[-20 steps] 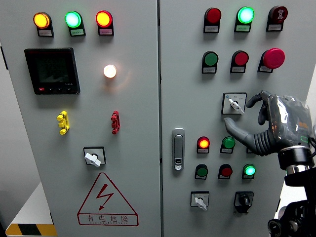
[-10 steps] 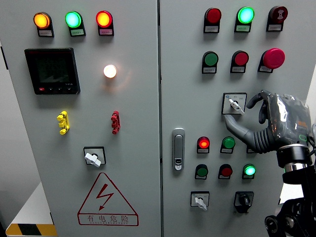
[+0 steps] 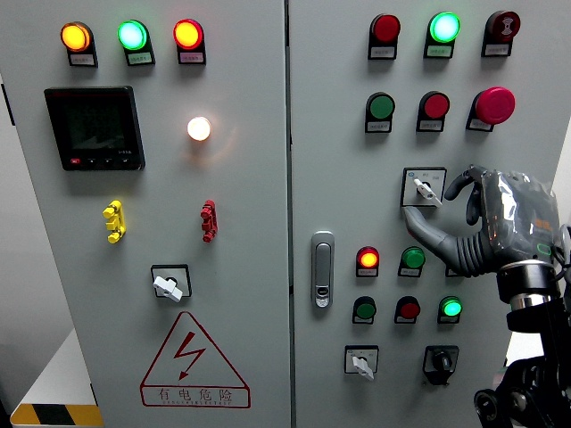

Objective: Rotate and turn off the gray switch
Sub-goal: 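Close the right hand's fingers around the white switch handle, then twist the right hand to rotate the white switch handle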

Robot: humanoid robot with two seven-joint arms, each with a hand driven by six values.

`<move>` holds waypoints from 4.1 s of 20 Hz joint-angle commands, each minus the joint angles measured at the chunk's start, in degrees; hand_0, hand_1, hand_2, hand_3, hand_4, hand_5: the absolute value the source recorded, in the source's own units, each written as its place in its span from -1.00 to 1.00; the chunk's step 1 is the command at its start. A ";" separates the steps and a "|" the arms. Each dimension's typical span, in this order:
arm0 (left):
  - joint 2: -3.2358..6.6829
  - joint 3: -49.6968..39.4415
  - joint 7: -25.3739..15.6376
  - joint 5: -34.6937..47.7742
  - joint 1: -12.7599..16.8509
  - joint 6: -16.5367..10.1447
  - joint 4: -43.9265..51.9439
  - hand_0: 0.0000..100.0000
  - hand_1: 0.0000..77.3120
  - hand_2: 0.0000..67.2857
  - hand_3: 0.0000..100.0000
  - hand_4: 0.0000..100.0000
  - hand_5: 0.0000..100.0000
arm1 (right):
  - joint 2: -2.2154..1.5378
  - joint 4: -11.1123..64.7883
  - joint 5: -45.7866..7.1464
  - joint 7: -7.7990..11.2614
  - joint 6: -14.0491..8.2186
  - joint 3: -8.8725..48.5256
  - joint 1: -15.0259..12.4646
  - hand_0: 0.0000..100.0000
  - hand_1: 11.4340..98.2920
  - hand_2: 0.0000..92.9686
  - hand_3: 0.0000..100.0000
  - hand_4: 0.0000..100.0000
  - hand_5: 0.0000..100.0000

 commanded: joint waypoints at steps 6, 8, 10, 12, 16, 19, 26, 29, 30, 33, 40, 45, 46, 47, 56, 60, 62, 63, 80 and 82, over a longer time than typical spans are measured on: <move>-0.01 0.00 0.02 0.00 0.00 0.00 0.00 -1.00 -1.00 -0.70 -0.57 -0.76 -0.75 | 0.09 -1.05 -0.05 -1.16 -1.49 -1.22 0.80 -1.00 -0.41 0.43 0.95 0.66 0.92; -0.01 0.00 0.02 0.00 0.00 0.00 0.00 -1.00 -1.00 -0.70 -0.57 -0.76 -0.75 | 0.09 -1.14 -0.14 -1.25 -1.58 -1.22 0.80 -1.00 -0.43 0.45 0.96 0.67 0.92; -0.01 0.00 -0.07 0.00 0.00 0.00 0.00 -1.00 -1.00 -0.70 -0.57 -0.76 -0.75 | 0.00 -1.14 -0.22 -1.60 -1.76 -1.22 0.88 -1.00 -0.45 0.46 0.97 0.67 0.92; -0.01 0.00 -0.07 0.00 0.00 0.00 0.00 -1.00 -1.00 -0.70 -0.57 -0.76 -0.75 | 0.09 -1.14 -0.31 -1.68 -1.84 -1.23 0.89 -1.00 -0.45 0.46 0.98 0.67 0.92; -0.01 0.00 0.01 0.00 0.00 0.00 0.00 -1.00 -1.00 -0.70 -0.57 -0.76 -0.75 | 0.00 -1.50 -0.58 -1.68 -1.84 -1.40 0.97 -0.81 -0.47 0.49 0.98 0.67 0.92; -0.01 0.00 0.02 0.00 0.00 0.00 0.00 -1.00 -1.00 -0.70 -0.57 -0.76 -0.75 | 0.09 -2.19 -0.66 -1.86 -2.02 -1.93 1.41 -0.75 -0.47 0.49 0.98 0.66 0.92; -0.01 0.00 -0.07 0.00 0.00 0.00 0.00 -1.00 -1.00 -0.70 -0.57 -0.76 -0.75 | 0.09 -3.43 -0.93 -2.04 -2.99 -2.02 2.03 -0.60 -0.43 0.55 0.98 0.66 0.91; -0.01 0.00 -0.07 0.00 0.00 0.00 0.00 -1.00 -1.00 -0.70 -0.57 -0.76 -0.75 | 0.00 -3.52 -1.02 -2.04 -3.07 -2.02 2.12 -0.43 -0.43 0.58 0.98 0.66 0.91; -0.01 0.00 0.01 0.00 0.00 0.00 0.00 -1.00 -1.00 -0.70 -0.57 -0.76 -0.75 | -0.08 -3.52 -0.93 -2.04 -2.99 -2.10 2.12 -0.37 -0.43 0.58 0.98 0.66 0.91; -0.01 0.00 0.01 0.00 0.00 0.00 0.00 -1.00 -1.00 -0.70 -0.57 -0.76 -0.75 | -0.08 -3.52 -1.02 -2.04 -3.07 -2.10 2.12 -0.23 -0.46 0.60 0.99 0.66 0.91; -0.01 0.00 0.02 0.00 0.00 0.00 0.00 -1.00 -1.00 -0.70 -0.57 -0.76 -0.75 | -0.08 -3.78 -1.02 -2.04 -3.07 -2.19 2.20 -0.14 -0.48 0.60 1.00 0.66 0.92; -0.01 0.00 0.01 0.00 0.00 0.00 0.00 -1.00 -1.00 -0.70 -0.57 -0.76 -0.75 | -0.17 -3.78 -1.02 -2.04 -3.07 -2.37 2.29 -0.11 -0.49 0.61 1.00 0.66 0.92; -0.01 0.00 -0.07 0.00 0.00 0.00 0.00 -1.00 -1.00 -0.70 -0.57 -0.76 -0.75 | -0.17 -3.78 -1.02 -2.04 -3.07 -2.45 2.55 -0.10 -0.50 0.62 1.00 0.66 0.92; -0.01 0.00 -0.07 0.00 0.00 0.00 0.00 -1.00 -1.00 -0.70 -0.57 -0.76 -0.75 | -0.17 -3.78 -1.02 -2.04 -3.07 -2.63 2.64 -0.10 -0.50 0.62 1.00 0.66 0.92; -0.01 0.00 0.02 0.00 0.00 0.00 0.00 -1.00 -1.00 -0.70 -0.57 -0.76 -0.75 | -0.17 -3.78 -1.02 -2.04 -3.07 -2.81 2.56 -0.08 -0.51 0.57 1.00 0.66 0.92; -0.01 0.00 0.02 0.00 0.00 0.00 0.00 -1.00 -1.00 -0.70 -0.57 -0.76 -0.75 | -0.09 -4.13 -1.02 -2.04 -3.16 -2.81 2.64 -0.07 -0.51 0.48 1.00 0.66 0.92; -0.01 0.00 0.01 0.00 0.00 0.00 0.00 -1.00 -1.00 -0.70 -0.57 -0.76 -0.75 | -0.08 -4.22 -1.02 -2.04 -3.51 -3.16 2.64 -0.07 -0.52 0.47 1.00 0.66 0.92; -0.01 0.00 -0.07 0.00 0.00 0.00 0.00 -1.00 -1.00 -0.70 -0.57 -0.76 -0.75 | -0.17 -4.22 -1.02 -2.04 -3.60 -3.33 2.64 -0.06 -0.52 0.48 1.00 0.66 0.92; -0.01 0.00 0.02 0.00 0.00 0.00 0.00 -1.00 -1.00 -0.70 -0.57 -0.76 -0.75 | -0.17 -4.22 -1.02 -2.12 -3.60 -3.51 2.64 -0.04 -0.51 0.64 1.00 0.66 0.90; -0.01 0.00 -0.07 0.00 0.00 0.00 0.00 -1.00 -1.00 -0.70 -0.57 -0.76 -0.75 | -0.17 -4.31 -1.02 -2.12 -3.60 -3.51 2.64 0.03 -0.52 0.63 1.00 0.66 0.90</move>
